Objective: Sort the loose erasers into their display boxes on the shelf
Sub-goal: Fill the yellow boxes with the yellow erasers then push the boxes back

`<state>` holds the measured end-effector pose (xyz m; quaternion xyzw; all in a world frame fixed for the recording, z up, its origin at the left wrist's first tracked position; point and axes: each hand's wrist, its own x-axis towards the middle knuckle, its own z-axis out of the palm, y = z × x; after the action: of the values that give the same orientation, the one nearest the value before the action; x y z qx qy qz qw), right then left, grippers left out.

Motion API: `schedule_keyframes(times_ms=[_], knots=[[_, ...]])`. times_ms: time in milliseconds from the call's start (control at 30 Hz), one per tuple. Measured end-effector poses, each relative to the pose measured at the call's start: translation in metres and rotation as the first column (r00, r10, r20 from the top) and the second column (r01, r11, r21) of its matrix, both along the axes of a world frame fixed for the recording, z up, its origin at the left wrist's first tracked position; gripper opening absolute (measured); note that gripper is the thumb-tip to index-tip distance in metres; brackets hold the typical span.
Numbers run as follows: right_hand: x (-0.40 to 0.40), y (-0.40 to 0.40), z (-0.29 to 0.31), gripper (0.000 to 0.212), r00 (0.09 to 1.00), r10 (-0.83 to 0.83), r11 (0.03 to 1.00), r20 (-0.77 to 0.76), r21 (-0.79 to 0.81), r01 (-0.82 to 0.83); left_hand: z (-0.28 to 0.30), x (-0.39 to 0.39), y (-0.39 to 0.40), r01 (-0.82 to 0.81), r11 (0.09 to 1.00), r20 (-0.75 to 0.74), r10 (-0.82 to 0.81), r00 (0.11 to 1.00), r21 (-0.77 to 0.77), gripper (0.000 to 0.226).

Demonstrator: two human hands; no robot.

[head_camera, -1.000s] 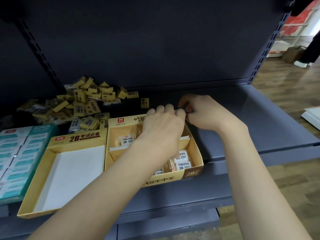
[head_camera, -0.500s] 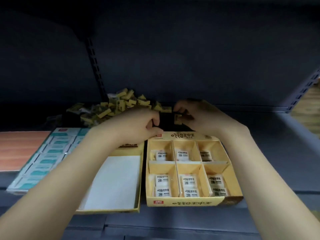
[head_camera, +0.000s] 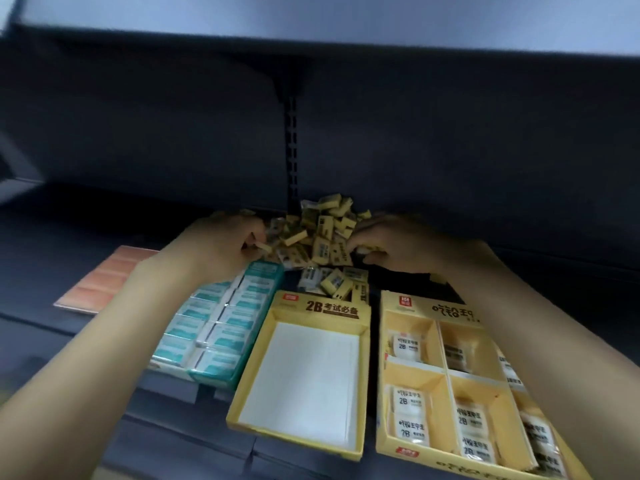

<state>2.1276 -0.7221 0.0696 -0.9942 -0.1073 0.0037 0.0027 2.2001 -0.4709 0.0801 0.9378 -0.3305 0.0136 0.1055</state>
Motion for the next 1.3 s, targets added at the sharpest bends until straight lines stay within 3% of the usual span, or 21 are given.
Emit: schedule_keyframes(times_ms=[167, 400, 533, 667, 833, 1067, 1300], knots=[[0.025, 0.013, -0.006, 0.039, 0.991, 0.113, 0.993, 0.068, -0.042, -0.111, -0.007, 0.006, 0.010, -0.050, 0.998, -0.011, 0.049, 0.999, -0.037, 0.023], [0.039, 0.006, -0.016, 0.040, 0.987, 0.118, 0.992, 0.112, -0.054, -0.112, -0.028, 0.003, -0.015, -0.126, 0.992, 0.071, 0.127, 0.989, -0.022, 0.045], [0.038, -0.002, -0.018, 0.037, 0.984, 0.128, 0.990, 0.126, -0.078, -0.118, -0.038, 0.003, -0.047, -0.251, 0.968, 0.046, 0.250, 0.967, 0.010, 0.053], [0.036, -0.007, -0.018, 0.036, 0.981, 0.134, 0.989, 0.141, -0.088, -0.123, -0.045, 0.000, -0.072, -0.411, 0.905, -0.039, 0.417, 0.908, 0.107, 0.081], [0.033, -0.022, -0.016, 0.041, 0.989, 0.057, 0.991, 0.138, -0.125, -0.040, -0.044, 0.004, -0.078, -0.465, 0.884, -0.114, 0.468, 0.876, 0.048, 0.064], [0.031, -0.044, -0.022, 0.048, 0.978, -0.079, 0.961, 0.194, -0.244, 0.127, -0.041, -0.001, -0.078, -0.403, 0.902, -0.187, 0.374, 0.908, -0.154, 0.042], [0.032, -0.052, -0.028, 0.063, 0.973, -0.129, 0.942, 0.189, -0.283, 0.180, -0.031, -0.009, -0.065, -0.390, 0.899, -0.064, 0.385, 0.921, -0.199, 0.028]])
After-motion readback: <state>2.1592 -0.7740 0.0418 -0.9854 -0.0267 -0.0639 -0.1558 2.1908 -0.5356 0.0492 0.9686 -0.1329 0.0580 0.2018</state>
